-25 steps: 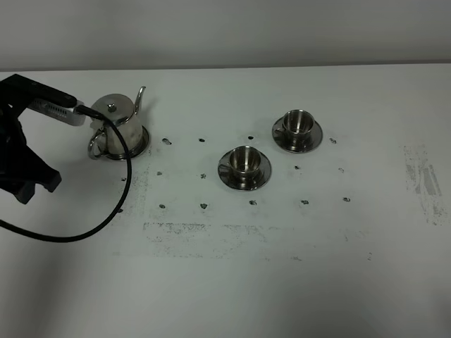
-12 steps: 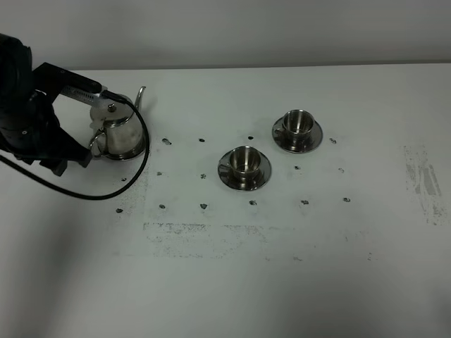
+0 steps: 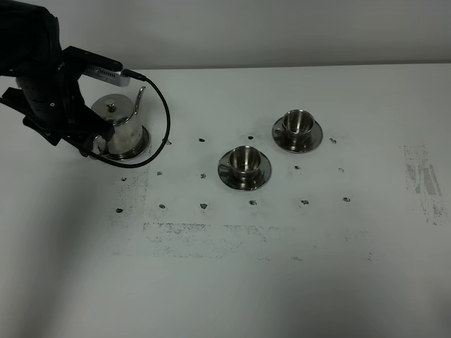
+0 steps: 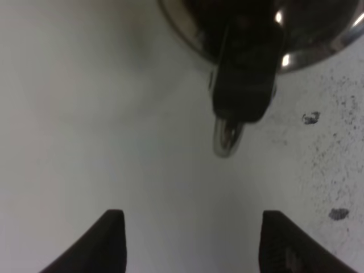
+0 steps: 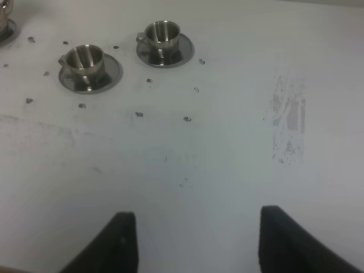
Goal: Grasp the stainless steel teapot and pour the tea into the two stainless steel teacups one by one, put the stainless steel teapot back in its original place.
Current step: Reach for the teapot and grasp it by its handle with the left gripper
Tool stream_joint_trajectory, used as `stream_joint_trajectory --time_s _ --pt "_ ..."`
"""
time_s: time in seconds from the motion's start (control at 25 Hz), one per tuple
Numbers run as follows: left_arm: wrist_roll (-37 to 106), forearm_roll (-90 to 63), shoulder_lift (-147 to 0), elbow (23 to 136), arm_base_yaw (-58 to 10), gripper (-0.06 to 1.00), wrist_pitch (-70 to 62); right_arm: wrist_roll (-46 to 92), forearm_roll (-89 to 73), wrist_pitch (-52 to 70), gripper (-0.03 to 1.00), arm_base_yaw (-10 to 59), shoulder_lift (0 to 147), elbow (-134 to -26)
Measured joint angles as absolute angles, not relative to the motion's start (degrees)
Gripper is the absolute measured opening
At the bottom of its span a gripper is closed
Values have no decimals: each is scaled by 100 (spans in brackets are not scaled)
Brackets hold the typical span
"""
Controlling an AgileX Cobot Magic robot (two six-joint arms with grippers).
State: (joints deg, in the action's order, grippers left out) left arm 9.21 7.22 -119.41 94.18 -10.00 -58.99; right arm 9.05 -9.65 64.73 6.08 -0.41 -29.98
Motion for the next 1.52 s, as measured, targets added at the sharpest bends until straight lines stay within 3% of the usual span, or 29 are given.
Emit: stream_joint_trajectory --time_s 1.52 --pt "929 416 -12532 9879 -1115 51 -5386 905 -965 6473 46 608 -41 -2998"
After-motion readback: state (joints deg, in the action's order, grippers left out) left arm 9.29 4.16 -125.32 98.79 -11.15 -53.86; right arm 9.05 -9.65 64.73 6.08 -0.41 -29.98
